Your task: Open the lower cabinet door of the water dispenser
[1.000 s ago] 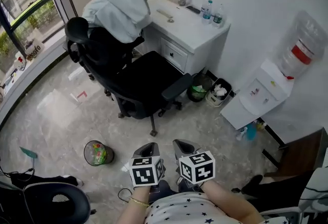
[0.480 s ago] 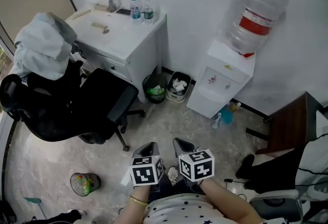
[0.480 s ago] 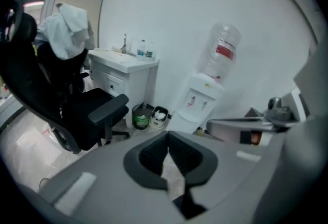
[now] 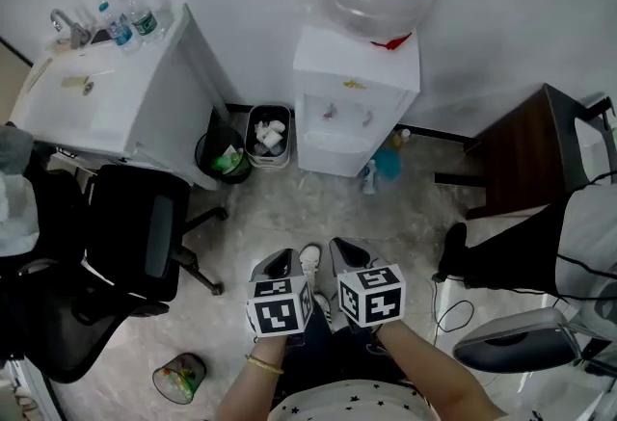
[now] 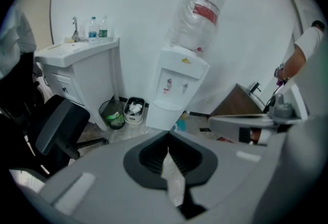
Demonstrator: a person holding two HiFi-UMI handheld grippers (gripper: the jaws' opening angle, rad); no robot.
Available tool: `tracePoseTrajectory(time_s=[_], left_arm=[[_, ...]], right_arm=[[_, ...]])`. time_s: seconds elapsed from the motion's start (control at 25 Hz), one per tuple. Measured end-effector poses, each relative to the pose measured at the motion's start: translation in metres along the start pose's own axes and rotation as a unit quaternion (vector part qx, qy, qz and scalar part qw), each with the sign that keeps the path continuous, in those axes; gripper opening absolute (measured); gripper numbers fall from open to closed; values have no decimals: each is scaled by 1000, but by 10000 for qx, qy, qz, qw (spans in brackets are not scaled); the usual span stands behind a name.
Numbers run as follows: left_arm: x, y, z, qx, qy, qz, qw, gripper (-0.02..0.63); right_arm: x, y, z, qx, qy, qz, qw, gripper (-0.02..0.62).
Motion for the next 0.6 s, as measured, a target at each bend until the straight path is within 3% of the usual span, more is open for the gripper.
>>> tracePoseTrajectory(time_s=[0.28,0.6], left_arm=[[45,8,134,-275,-371,335,9984,8],[15,-3,320,-530,-889,610,9928,8]], right_arm=[[18,109,92,-569,65,675,9961,-2],[-21,239,245,-855,130,1088,9903,3]])
Point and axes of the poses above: the fingertips, and each gripper's own axes: z forward along the fingers, y to its right, x out of its top, the point moved 3 cm from there along -z, backward along the fingers, and after that the axes turned 7 degrees about -y, right-handed, at the moved point
